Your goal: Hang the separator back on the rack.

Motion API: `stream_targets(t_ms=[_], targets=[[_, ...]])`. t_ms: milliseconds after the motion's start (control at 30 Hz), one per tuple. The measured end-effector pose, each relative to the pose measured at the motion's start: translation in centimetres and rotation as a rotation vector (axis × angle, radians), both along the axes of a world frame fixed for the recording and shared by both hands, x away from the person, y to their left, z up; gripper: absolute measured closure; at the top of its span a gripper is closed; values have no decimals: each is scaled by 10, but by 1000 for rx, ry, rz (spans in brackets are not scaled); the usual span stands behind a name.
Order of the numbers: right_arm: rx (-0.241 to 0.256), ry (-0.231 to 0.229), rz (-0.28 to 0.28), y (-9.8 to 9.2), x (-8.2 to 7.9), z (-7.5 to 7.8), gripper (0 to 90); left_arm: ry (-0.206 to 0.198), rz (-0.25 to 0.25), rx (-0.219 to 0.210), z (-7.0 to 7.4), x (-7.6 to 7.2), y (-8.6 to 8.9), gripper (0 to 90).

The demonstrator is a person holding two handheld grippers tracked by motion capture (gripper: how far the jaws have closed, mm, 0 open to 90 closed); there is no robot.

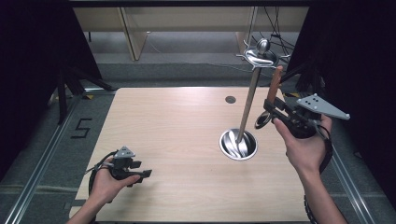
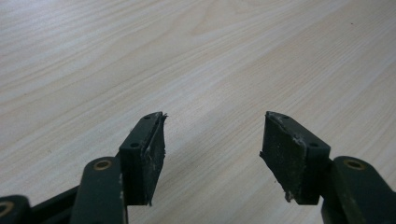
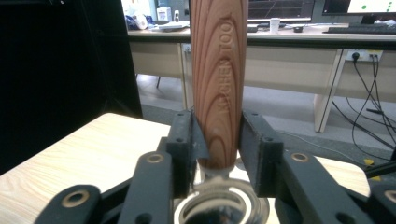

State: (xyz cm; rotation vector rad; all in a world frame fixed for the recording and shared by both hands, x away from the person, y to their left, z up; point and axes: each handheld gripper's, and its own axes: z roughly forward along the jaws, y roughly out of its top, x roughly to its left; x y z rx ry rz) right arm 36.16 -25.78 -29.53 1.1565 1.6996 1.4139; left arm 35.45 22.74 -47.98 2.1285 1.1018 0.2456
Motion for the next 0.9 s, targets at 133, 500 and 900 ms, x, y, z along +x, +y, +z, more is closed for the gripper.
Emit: stream_targets(t_ms=[133, 500, 900], targets=[[-16, -20, 7, -3, -4, -4, 543, 1, 11, 3, 0, 0, 0, 385], [-106, 160, 19, -20, -12, -84, 437, -2, 5, 8, 0, 0, 0, 385], [-132, 282, 18, -29, -16, -133, 408, -7, -4, -7, 2, 0, 0, 385]])
